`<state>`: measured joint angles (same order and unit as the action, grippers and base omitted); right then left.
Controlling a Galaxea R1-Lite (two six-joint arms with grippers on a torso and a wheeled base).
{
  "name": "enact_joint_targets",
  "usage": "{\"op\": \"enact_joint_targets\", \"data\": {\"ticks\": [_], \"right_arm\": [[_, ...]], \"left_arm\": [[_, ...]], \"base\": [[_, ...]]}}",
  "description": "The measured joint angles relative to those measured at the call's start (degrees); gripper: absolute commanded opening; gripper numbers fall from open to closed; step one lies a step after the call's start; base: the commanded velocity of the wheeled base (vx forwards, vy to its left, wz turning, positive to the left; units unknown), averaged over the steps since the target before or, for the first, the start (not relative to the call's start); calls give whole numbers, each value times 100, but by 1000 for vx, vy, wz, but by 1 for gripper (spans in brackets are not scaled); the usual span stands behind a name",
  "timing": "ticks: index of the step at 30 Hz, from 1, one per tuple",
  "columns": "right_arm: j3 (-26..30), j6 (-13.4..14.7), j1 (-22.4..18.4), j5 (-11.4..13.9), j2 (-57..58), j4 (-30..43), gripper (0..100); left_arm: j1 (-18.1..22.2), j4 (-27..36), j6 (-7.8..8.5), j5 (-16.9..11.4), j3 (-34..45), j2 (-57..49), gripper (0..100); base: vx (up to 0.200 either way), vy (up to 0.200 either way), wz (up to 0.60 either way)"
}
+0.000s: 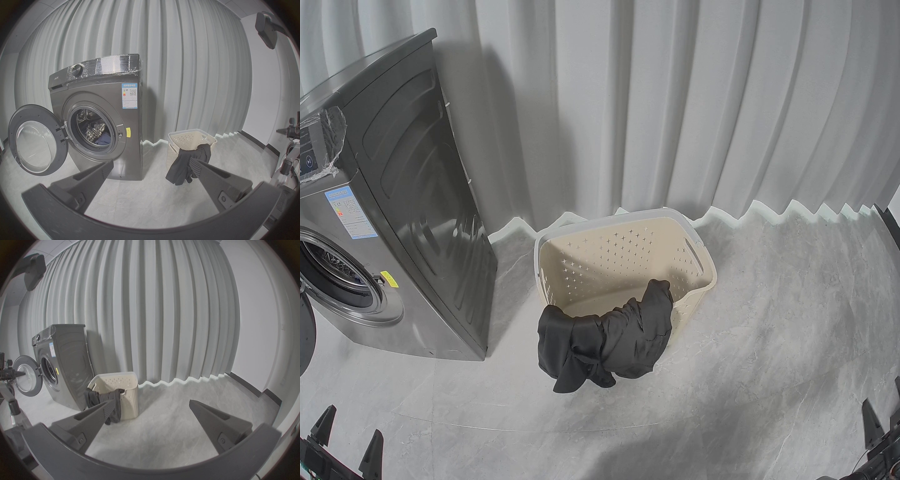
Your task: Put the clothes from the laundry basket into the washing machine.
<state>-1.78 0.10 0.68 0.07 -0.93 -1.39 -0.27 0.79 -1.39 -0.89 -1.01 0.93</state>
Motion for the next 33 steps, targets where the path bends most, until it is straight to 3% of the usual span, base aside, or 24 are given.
{"op": "enact_joint_targets", "data": {"ticks": [10,14,27,33], "right_arm": [[-1232,121,162,204,-708,-95,100],[-1340,236,383,296,-1616,-495,100],[-1346,1046,1536,400,-5185,-2378,100],[-1384,1195,1960,405,-6454,-3057,100]], "left_arm": [[0,-1,2,2,0,0,100],[0,0,-5,5,0,0,100],[0,0,-11,10,0,0,100],[0,0,-11,10,0,0,100]], "base": [[0,0,0],[0,0,0],[0,0,0],[0,0,0]]}}
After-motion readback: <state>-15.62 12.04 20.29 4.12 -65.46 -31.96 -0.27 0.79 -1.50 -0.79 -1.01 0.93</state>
